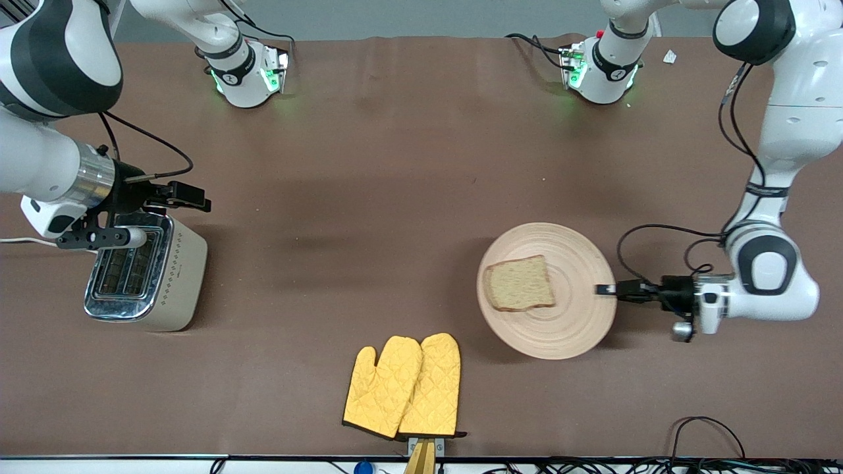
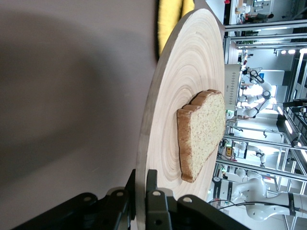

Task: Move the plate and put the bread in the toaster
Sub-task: 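Slide the plate toward the toaster while the right gripper moves toward the plate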

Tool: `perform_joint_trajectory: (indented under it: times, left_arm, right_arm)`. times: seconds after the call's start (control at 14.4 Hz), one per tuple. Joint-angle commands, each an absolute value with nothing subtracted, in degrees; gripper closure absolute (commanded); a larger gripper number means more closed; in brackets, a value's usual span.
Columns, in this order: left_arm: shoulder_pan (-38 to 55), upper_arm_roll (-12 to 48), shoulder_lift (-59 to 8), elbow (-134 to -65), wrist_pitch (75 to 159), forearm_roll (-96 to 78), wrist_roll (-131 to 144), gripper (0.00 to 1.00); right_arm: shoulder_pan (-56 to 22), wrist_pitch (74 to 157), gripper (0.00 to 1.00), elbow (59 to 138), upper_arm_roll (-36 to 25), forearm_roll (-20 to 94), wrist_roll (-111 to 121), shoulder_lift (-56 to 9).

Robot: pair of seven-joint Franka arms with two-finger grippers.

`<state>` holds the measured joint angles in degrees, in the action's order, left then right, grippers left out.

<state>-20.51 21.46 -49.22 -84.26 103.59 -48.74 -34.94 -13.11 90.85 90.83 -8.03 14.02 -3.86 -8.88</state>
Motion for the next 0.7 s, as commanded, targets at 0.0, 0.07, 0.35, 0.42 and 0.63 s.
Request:
perform_joint_trajectory:
  times: [0.0,0.07,0.35,0.42,0.63]
  left_arm:
    - [-21.4,30.6,-47.3,-91.6,115.0,-53.4,-34.6,1.0]
    - [-21.4,34.3,-47.4,-93.5,120.4,-54.9,-34.6,1.0]
    - [-15.9,40.2,-48.0,-97.8,133.7,-59.4,-34.0,1.0]
    - [-13.1,40.1,-48.0,-98.2,136.6,-62.1,-34.1,1.0]
    - [-6.5,40.1,-49.6,-97.9,144.3,-64.0,-34.5,0.99]
  right_arm:
    - [-14.6,91.1,0.0,91.3,-7.7,15.3,-4.5,-8.3]
    - [-15.3,91.3,0.0,91.5,-7.7,15.3,-4.8,-8.3]
    - [-19.2,93.5,0.0,94.3,-7.8,14.9,-9.5,-8.1]
    - [-19.4,96.5,0.0,97.1,-7.8,14.9,-9.7,-8.2]
    - [-19.4,107.5,0.0,103.4,-7.8,14.9,-9.7,-8.8]
